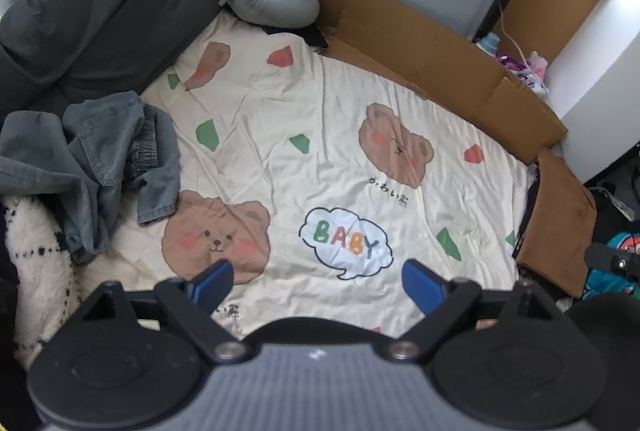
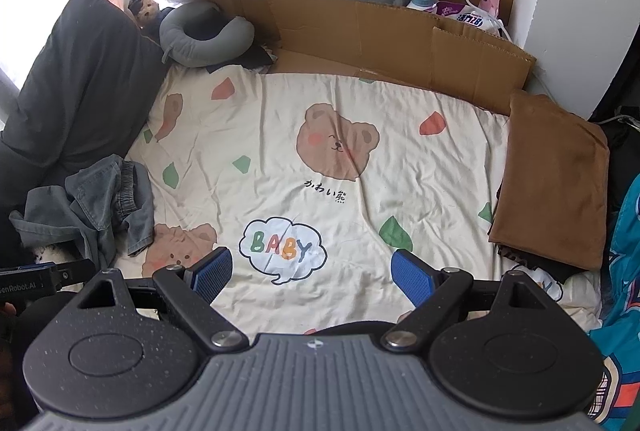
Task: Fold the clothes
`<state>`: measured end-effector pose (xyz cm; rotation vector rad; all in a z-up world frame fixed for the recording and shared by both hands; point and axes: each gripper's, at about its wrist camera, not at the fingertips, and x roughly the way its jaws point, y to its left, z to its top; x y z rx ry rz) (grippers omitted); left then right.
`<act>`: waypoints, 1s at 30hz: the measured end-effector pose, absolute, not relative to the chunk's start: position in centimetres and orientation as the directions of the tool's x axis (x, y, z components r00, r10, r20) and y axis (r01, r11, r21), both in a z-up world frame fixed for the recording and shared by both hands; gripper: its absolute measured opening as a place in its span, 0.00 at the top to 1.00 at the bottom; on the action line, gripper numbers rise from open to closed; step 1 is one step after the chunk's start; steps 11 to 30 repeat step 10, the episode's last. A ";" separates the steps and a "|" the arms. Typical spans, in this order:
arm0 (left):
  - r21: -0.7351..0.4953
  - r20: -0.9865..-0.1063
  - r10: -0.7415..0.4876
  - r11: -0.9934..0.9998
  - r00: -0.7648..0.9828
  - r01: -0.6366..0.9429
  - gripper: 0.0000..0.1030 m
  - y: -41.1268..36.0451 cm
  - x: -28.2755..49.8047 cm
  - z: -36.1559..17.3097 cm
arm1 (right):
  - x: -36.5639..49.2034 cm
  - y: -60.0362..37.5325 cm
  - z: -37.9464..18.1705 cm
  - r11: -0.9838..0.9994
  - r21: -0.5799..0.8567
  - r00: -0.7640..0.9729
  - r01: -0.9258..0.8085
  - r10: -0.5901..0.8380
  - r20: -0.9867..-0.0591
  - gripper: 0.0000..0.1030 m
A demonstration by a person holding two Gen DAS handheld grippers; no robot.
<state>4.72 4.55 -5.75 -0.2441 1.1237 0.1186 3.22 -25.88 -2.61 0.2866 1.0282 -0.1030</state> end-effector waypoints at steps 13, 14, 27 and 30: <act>-0.150 -0.901 -0.040 0.963 0.432 -0.223 0.10 5.0 4.7 -5.8 | 3.2 -25.6 -2.5 0.958 0.182 0.518 0.222 0.042 -0.854 0.12; -0.150 -0.901 -0.040 0.963 0.432 -0.223 0.10 5.0 4.7 -5.8 | 3.2 -25.6 -2.5 0.958 0.182 0.518 0.222 0.042 -0.854 0.12; -0.150 -0.901 -0.040 0.963 0.432 -0.223 0.10 5.0 4.7 -5.8 | 3.2 -25.6 -2.5 0.958 0.182 0.518 0.222 0.042 -0.854 0.12; -0.150 -0.901 -0.040 0.963 0.432 -0.223 0.10 5.0 4.7 -5.8 | 3.2 -25.6 -2.5 0.958 0.182 0.518 0.222 0.042 -0.854 0.12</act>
